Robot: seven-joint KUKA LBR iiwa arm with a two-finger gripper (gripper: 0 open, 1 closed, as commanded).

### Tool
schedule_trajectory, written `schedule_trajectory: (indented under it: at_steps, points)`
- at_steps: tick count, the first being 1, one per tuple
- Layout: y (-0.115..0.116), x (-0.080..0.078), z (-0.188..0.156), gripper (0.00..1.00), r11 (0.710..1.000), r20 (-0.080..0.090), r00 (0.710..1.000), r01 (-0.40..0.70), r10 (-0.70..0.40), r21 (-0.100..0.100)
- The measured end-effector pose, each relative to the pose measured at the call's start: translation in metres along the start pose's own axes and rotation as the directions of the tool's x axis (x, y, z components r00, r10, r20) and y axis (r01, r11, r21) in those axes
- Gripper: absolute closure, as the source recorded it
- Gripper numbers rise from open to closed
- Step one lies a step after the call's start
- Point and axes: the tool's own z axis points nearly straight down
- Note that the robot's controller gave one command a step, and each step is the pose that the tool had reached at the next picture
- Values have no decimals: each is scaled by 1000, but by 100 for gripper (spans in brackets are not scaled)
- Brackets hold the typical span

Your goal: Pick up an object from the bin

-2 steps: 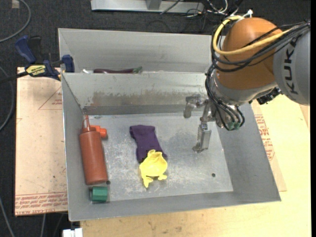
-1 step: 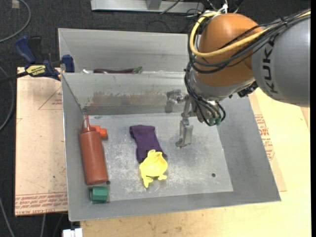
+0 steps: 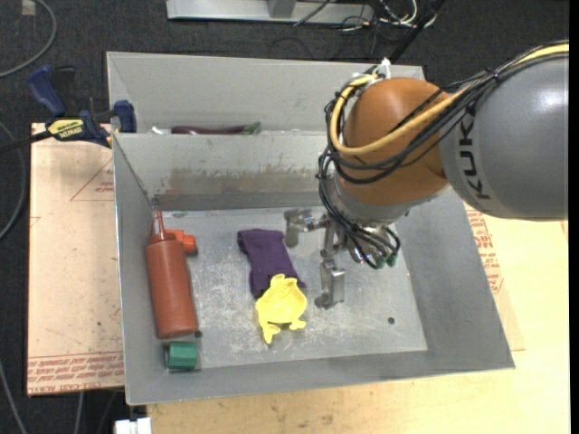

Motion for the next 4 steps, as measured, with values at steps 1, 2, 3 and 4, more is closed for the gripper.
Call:
schedule_trajectory:
  at_steps: [1,2,3,4]
  points:
    - [-1,3,28,0,999,-3,999,-48,48,8]
    - [15,12,52,0,974,4,974,-225,225,2]
    - [20,17,86,0,1000,2,1000,-21,21,5]
    - [18,6,131,100,1000,5,1000,-6,6,2]
